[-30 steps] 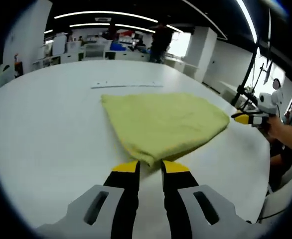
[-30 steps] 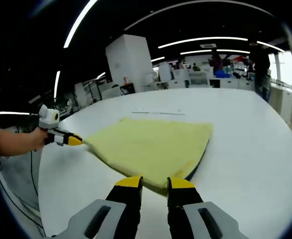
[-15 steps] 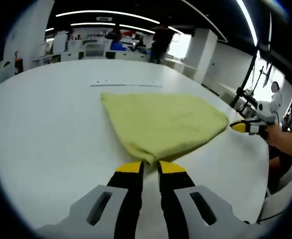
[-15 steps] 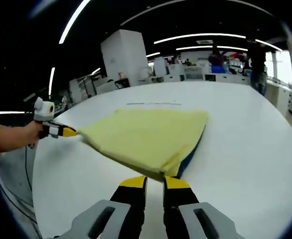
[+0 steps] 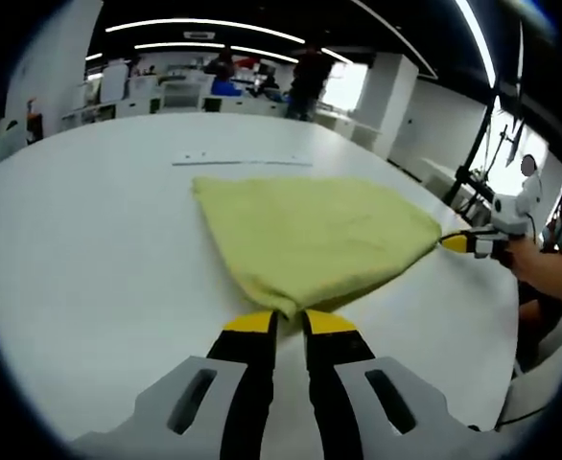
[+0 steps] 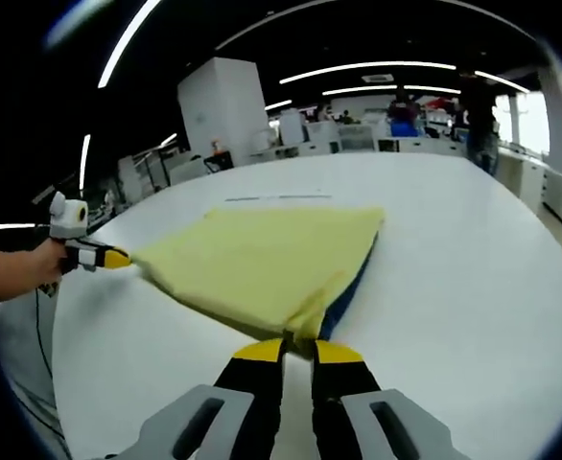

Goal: Fold the garment on the visible template until the final outline fits inside the template.

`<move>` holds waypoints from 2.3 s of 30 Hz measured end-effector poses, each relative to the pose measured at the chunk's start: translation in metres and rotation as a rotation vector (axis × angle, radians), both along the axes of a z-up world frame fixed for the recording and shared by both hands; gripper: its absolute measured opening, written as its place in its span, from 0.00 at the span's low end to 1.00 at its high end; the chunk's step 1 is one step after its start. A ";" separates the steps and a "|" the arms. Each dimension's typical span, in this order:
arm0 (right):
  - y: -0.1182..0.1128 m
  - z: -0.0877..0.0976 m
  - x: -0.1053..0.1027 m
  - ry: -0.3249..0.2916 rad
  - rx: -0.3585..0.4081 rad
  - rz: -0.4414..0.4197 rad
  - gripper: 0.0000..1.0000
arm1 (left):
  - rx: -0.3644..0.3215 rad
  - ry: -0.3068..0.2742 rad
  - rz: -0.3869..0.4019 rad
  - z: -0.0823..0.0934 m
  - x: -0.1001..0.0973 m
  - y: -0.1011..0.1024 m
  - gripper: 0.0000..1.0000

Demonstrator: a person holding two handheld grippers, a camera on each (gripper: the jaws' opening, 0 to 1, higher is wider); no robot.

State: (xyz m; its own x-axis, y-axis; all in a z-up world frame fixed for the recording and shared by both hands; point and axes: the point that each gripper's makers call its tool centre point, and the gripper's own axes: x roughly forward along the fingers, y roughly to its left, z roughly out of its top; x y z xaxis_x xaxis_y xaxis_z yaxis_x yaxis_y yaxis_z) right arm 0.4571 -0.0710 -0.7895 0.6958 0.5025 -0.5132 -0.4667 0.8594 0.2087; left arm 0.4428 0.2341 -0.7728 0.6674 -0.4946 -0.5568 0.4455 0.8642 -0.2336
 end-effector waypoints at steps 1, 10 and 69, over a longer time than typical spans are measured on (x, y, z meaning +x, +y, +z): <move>-0.001 0.000 0.001 0.003 0.011 -0.008 0.05 | 0.001 0.000 0.000 0.000 0.000 0.000 0.08; -0.001 -0.001 0.007 0.017 0.068 -0.083 0.02 | 0.001 0.006 0.004 -0.002 0.001 -0.001 0.07; -0.017 0.002 -0.019 -0.060 -0.202 0.216 0.00 | 0.004 0.026 -0.040 -0.012 -0.017 0.017 0.00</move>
State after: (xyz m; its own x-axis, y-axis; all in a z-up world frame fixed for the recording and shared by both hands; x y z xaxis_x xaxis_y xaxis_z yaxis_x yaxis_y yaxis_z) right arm 0.4380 -0.0878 -0.7875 0.6159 0.5340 -0.5792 -0.6498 0.7600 0.0098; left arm 0.4254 0.2512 -0.7845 0.6324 -0.5185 -0.5755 0.4738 0.8467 -0.2422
